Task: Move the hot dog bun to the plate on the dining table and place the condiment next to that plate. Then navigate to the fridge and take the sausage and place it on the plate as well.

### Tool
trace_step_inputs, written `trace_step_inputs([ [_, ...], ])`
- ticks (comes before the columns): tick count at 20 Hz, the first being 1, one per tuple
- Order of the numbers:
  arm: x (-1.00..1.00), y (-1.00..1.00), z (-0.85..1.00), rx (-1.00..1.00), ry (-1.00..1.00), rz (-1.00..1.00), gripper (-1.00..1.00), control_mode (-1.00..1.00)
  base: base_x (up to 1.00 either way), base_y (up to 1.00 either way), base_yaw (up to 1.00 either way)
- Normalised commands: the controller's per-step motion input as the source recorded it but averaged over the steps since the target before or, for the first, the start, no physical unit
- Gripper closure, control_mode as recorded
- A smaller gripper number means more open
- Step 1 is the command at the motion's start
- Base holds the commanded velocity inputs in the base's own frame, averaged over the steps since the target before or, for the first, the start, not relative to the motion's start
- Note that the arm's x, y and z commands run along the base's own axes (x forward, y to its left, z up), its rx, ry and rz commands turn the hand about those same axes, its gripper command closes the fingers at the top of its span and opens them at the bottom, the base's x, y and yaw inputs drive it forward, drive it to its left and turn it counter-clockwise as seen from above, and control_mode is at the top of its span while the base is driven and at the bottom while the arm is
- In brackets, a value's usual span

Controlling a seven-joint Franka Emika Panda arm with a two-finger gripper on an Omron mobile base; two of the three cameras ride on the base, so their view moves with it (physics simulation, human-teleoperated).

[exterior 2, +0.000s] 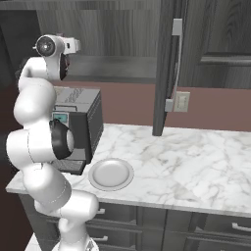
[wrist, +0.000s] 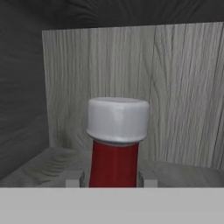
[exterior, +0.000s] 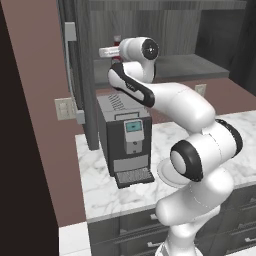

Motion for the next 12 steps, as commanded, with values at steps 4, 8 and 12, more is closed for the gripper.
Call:
trace_step_inputs([
  [4, -0.28, 0.00, -0.07, 0.00, -0.01, 0.00, 1.00, -1.00, 0.00, 0.00, 0.00],
  [8, -0.82, 0.00, -0.05, 0.00, -0.15, 0.00, 1.00, -1.00, 0.00, 0.00, 0.00],
  [12, -1.00, 0.00, 0.01, 0.00, -0.22, 0.00, 1.00, -1.00, 0.00, 0.00, 0.00],
])
